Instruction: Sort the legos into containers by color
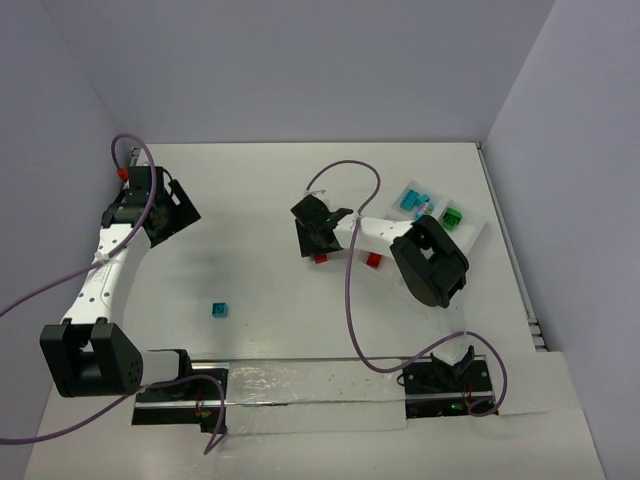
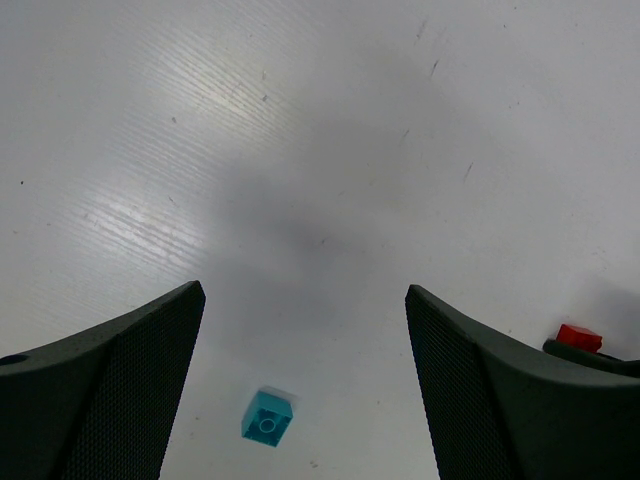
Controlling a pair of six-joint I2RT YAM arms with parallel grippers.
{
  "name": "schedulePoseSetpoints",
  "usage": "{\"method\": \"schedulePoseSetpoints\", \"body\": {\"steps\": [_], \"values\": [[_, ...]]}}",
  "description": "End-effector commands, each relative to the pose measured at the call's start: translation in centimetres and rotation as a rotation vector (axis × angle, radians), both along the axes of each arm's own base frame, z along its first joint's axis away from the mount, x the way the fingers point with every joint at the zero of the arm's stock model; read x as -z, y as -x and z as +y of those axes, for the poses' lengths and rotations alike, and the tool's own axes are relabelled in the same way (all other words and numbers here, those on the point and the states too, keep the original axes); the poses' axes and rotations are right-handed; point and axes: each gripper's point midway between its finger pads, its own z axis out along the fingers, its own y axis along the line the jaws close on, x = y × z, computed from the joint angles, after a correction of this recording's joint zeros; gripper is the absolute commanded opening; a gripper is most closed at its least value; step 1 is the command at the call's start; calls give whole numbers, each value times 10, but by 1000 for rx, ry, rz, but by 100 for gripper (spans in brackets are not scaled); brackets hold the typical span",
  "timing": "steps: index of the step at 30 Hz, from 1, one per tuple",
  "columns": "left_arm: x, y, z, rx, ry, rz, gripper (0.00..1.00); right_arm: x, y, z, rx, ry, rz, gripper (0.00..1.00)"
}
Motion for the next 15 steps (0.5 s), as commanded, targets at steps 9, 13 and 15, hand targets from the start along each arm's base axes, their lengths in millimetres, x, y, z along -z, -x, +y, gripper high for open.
{"method": "schedulePoseSetpoints", "body": {"steps": [9, 13, 15], "values": [[-16, -6, 0, 2, 14, -69, 89, -23, 10, 5, -37, 29, -45, 22], [-16, -6, 0, 1, 15, -68, 89, -60, 4, 14, -46, -29, -89, 2], [-16, -6, 0, 0, 16, -69, 89, -97, -3, 15, -44, -81, -150, 0]]}}
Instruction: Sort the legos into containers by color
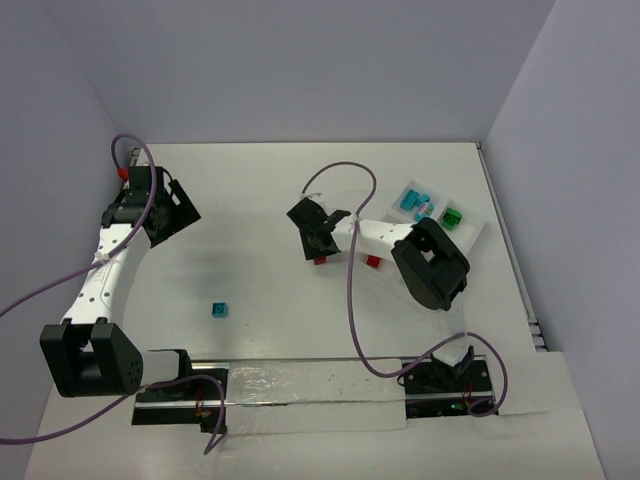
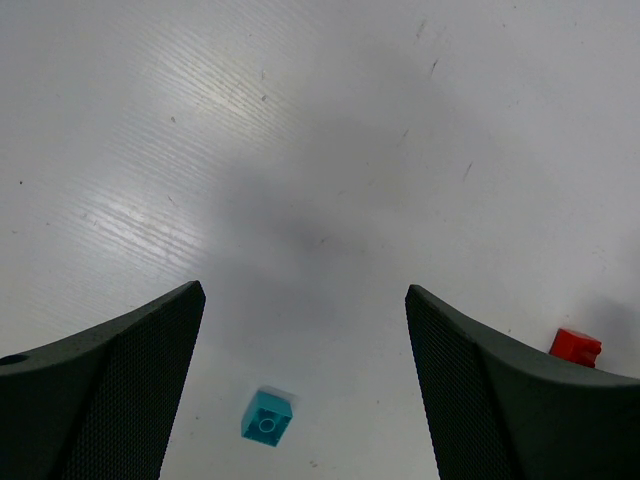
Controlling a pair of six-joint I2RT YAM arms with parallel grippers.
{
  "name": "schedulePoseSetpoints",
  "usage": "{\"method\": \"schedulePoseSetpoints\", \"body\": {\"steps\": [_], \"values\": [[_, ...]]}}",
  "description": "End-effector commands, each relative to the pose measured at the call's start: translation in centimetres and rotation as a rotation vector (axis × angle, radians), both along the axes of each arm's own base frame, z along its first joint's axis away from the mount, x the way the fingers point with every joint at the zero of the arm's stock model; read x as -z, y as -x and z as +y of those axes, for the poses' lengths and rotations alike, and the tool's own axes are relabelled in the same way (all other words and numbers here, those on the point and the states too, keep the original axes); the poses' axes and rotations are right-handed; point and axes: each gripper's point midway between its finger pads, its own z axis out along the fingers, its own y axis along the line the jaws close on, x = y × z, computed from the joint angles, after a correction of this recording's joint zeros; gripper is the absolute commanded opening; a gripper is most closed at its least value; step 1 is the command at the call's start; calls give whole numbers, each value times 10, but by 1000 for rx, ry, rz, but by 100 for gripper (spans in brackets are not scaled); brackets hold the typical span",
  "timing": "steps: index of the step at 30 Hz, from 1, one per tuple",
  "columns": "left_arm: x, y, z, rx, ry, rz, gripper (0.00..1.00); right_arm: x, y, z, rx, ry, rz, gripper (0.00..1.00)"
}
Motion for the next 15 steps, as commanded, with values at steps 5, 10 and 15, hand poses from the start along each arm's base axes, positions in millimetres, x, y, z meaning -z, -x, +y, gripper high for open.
{"method": "schedulePoseSetpoints", "body": {"steps": [5, 10, 15], "values": [[-16, -5, 1, 1, 8, -68, 89, -159, -34, -31, 116, -226, -264, 0], [-17, -5, 0, 6, 9, -75, 89, -164, -21, -126, 307, -210, -307, 1], [-16, -9, -3, 18, 24, -80, 89, -135, 2, -186, 429, -189, -265, 3]]}}
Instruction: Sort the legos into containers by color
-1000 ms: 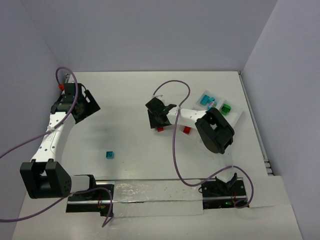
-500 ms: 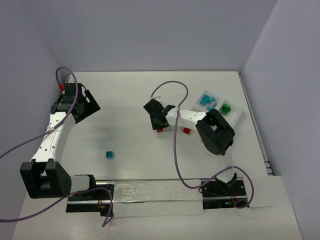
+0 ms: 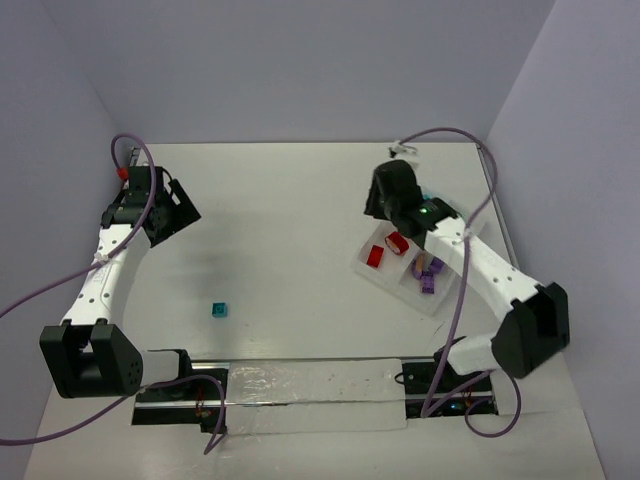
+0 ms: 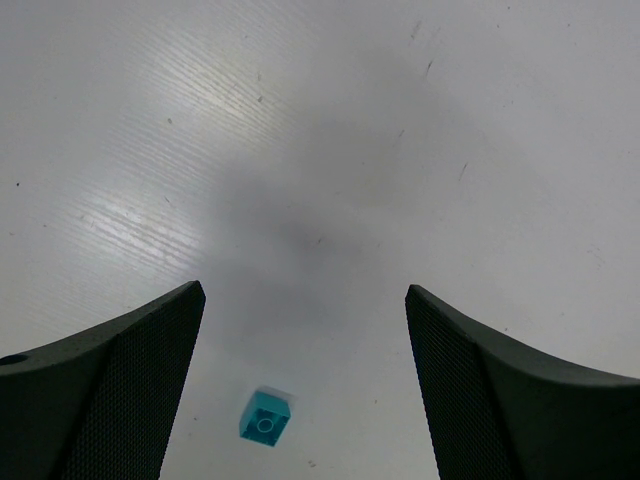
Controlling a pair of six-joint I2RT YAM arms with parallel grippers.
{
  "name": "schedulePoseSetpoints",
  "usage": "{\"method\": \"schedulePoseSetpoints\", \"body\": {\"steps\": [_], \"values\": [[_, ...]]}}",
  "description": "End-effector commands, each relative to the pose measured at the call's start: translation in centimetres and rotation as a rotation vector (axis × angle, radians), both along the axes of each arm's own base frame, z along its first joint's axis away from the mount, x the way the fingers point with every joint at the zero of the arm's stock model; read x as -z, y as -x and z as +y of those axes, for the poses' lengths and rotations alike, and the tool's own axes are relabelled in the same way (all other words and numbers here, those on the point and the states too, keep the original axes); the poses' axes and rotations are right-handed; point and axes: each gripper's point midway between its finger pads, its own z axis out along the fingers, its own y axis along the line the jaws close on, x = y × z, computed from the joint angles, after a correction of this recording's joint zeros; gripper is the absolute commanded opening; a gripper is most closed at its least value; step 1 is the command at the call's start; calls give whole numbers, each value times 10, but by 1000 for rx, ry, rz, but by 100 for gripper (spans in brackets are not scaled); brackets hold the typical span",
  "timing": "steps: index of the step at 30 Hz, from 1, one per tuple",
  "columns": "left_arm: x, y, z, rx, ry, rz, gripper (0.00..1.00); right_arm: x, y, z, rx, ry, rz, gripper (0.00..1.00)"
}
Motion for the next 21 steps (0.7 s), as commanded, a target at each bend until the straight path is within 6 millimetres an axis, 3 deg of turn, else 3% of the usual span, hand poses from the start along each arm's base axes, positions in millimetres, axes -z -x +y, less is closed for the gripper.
{"method": "schedulePoseSetpoints", "body": {"steps": [1, 3, 10, 21], "values": [[-14, -9, -3, 16, 21, -69, 89, 51, 25, -46, 102, 26, 125, 3], [-11, -9, -3, 18, 21, -62, 89, 58, 26, -54, 125, 15, 137, 3], [-6, -6, -1, 19, 7, -36, 89, 85, 26, -49, 108, 6, 202, 11], [17, 15, -2, 7, 23, 20, 89, 101, 21, -46, 93, 24, 231, 19]]}}
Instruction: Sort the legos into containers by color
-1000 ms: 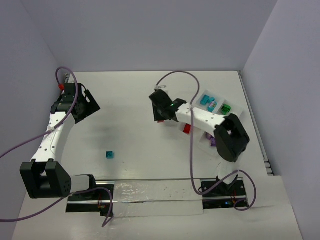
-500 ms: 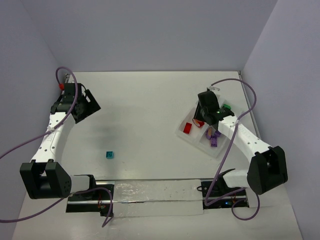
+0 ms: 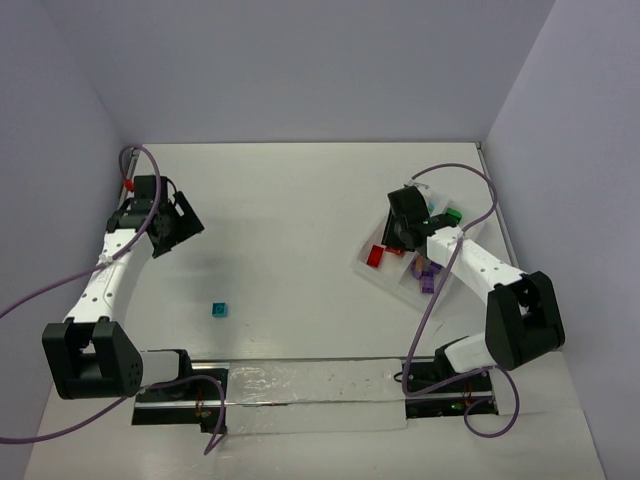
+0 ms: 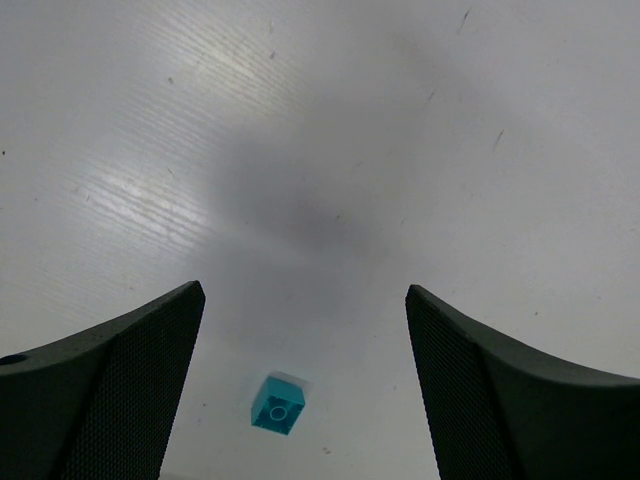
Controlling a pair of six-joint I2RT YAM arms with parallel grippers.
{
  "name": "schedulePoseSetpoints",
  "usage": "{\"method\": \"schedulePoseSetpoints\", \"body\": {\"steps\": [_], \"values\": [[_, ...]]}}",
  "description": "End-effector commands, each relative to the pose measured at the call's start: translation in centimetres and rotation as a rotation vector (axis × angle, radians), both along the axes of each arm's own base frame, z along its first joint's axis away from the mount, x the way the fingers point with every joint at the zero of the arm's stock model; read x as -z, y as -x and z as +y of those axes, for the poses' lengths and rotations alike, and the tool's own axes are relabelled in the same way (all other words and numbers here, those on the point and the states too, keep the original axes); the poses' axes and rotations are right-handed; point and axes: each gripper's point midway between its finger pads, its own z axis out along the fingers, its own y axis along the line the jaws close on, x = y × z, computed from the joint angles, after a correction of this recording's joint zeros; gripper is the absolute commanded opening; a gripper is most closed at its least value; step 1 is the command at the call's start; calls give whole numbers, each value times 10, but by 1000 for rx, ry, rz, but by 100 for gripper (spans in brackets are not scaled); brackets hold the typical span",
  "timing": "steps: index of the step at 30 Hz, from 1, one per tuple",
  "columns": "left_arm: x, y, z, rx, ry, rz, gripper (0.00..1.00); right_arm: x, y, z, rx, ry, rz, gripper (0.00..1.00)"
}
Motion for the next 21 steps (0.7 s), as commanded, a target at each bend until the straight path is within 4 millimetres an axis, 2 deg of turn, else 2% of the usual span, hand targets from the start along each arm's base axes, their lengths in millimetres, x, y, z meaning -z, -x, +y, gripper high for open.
{"method": "schedulePoseSetpoints", "body": {"steps": [1, 5, 6, 7, 8, 10, 13, 19, 21], "values": [[-5, 4, -1, -6, 19, -35, 90, -8, -13, 3, 4, -12, -50, 22], [10, 14, -4, -22, 44, 13, 92, -6, -14, 3, 0, -8, -46, 40], [15, 19, -3, -33, 45, 35, 92, -6, -15, 3, -2, -6, -46, 48], [16, 20, -4, -43, 51, 36, 92, -6, -15, 3, -2, -6, -44, 49], [23, 27, -4, -64, 63, 64, 92, -8, -15, 3, -3, -3, -47, 57], [33, 38, -7, -92, 88, 98, 92, -12, -17, 4, -6, -3, -54, 65], [42, 51, -18, -110, 129, 119, 92, -20, -21, 4, -11, -3, -70, 67], [64, 77, -66, -51, 146, 199, 91, -39, -28, 7, -17, -7, -105, 68], [72, 82, -72, -49, 151, 226, 91, -40, -30, 7, -17, -6, -106, 68]]}}
